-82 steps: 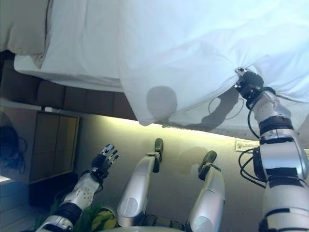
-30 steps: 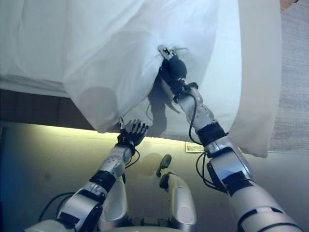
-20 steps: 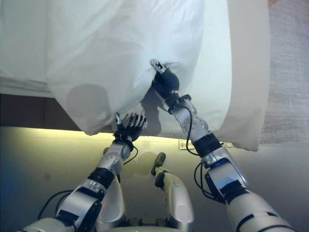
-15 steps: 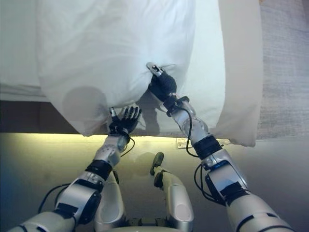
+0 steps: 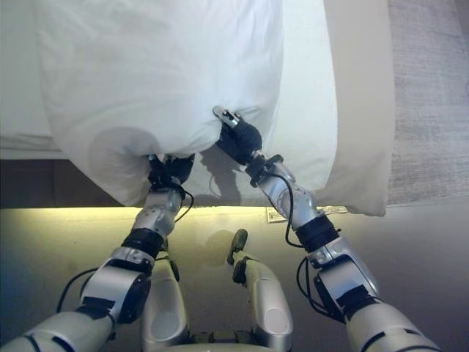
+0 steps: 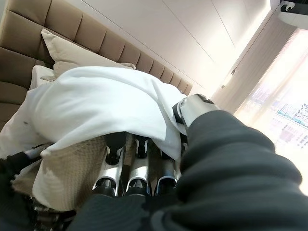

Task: Make the bed neatly

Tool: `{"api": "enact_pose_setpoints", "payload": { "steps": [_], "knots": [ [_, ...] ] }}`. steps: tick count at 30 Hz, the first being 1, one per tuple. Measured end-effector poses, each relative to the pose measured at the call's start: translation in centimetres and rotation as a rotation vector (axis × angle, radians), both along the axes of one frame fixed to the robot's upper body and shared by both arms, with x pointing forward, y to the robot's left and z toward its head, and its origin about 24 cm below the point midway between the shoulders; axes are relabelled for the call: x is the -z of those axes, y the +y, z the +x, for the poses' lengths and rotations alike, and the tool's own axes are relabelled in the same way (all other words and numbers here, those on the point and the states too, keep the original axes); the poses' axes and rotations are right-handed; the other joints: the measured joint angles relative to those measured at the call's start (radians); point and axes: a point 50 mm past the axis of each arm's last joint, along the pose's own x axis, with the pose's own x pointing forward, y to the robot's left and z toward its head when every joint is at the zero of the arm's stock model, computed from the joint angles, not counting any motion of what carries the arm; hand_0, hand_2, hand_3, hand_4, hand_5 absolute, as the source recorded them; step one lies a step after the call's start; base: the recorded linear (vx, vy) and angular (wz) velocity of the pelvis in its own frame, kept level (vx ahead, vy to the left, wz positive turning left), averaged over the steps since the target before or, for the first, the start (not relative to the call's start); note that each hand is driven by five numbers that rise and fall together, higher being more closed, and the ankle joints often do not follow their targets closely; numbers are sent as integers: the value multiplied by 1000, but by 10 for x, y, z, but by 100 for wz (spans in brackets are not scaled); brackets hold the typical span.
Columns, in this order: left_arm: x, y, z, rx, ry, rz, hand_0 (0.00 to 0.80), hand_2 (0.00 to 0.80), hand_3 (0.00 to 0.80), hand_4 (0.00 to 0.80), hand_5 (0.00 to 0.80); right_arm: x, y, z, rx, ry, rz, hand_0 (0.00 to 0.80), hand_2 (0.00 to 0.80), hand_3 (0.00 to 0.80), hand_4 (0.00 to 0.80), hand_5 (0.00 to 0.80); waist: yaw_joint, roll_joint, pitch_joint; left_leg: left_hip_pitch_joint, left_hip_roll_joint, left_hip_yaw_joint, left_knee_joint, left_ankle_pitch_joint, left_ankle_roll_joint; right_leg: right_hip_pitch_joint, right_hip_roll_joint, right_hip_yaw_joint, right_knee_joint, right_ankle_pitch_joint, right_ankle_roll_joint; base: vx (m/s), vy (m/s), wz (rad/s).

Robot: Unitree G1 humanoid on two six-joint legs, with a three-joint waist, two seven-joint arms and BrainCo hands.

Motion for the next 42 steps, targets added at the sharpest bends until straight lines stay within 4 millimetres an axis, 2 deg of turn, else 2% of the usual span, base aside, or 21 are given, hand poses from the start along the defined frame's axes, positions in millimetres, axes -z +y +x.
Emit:
{"api": "enact_pose_setpoints", "payload": {
  "steps": [9, 10, 11, 13, 16, 18, 24, 27, 32, 34, 37, 42],
  "knots": [
    [-6, 6, 0, -61, -45, -32, 0, 0, 0, 0, 0, 7, -6, -1, 12, -2, -29, 800, 800, 800, 800, 800, 3, -1, 0, 4, -1, -2, -12, 0, 0, 14, 2, -4, -15, 0, 0, 3, 3, 4],
    [-6, 6, -1, -76, -57, -46, 0, 0, 0, 0, 0, 11, -7, -2, 17, 3, -42, 678, 678, 678, 678, 678, 3, -1, 0, 8, -2, -6, -13, 1, -1, 21, 4, -9, -19, 1, 0, 30, 18, 12],
    [-7, 6, -1, -87, -66, -59, 0, 0, 0, 0, 0, 15, -10, -2, 26, 8, -57, 0, 0, 0, 0, 0, 4, -1, -1, 16, -1, -6, -17, 0, -1, 36, 3, -15, -27, -1, 0, -51, 27, 14],
    [-5, 10, -4, -130, -72, -76, 0, 0, 0, 0, 0, 23, -14, -5, 26, 18, -95, 0, 0, 0, 0, 0, 6, -9, -6, 36, -1, -8, -26, 1, -2, 57, 6, -19, -34, -2, 1, -52, 26, 11],
    [-7, 29, -7, -217, -86, -88, 0, 0, 0, 0, 0, 31, -22, -16, -13, 2, -125, 0, 0, 0, 0, 0, 6, -17, -11, 58, -2, -7, -38, 1, -2, 84, 5, -22, -46, -2, 1, 16, 18, 5],
    [-10, 46, -10, -273, -98, -78, 0, 0, 0, 0, 0, 45, -24, -21, -34, 37, -131, 0, 0, 0, 0, 0, 5, -28, -19, 79, -2, -9, -46, 2, -2, 104, 8, -25, -54, -2, 2, 20, 22, 5],
    [-13, 74, -17, -339, -109, -47, 0, 0, 0, 0, 0, 81, -31, -37, -68, 138, -154, 0, 0, 0, 0, 0, 4, -54, -37, 110, -2, -14, -68, 6, -5, 141, 12, -32, -75, 0, 3, 24, 54, 5],
    [-11, 88, -22, -375, -103, -39, 0, 0, 0, 0, 0, 98, -38, -46, -65, 192, -154, 0, 0, 0, 0, 0, 3, -56, -39, 144, -5, -10, -83, 6, -6, 175, 13, -32, -94, 2, 7, 31, 88, 2],
    [1, 124, -41, -468, -77, -40, 0, 0, 0, 0, 0, 133, -73, -62, 48, 321, -117, 0, 0, 0, 0, 0, -2, -67, -52, 212, -18, -1, -116, 6, -5, 232, 6, -22, -126, 6, 17, 57, 131, -4],
    [12, 132, -51, -488, -53, -52, 0, 0, 0, 0, 0, 157, -87, -73, 86, 406, -120, 0, 0, 0, 0, 0, -9, -64, -67, 245, -32, -1, -138, 6, -4, 257, -3, -17, -138, 8, 25, 105, 139, -2],
    [37, 140, -70, -500, 19, -48, 0, 0, 0, 0, 0, 192, -100, -96, 109, 552, -142, 0, 0, 0, 0, 0, -26, -48, -128, 285, -48, 1, -164, 4, 0, 294, -14, -15, -164, 9, 38, 138, 143, 2],
    [74, 136, -95, -475, 123, -58, 0, 0, 0, 0, 0, 243, -116, -141, 122, 789, -220, 0, 0, 0, 0, 0, -29, 28, -233, 376, -71, 1, -224, 2, 7, 376, -27, -16, -205, 9, 59, 154, 132, 2]
  ]
}}
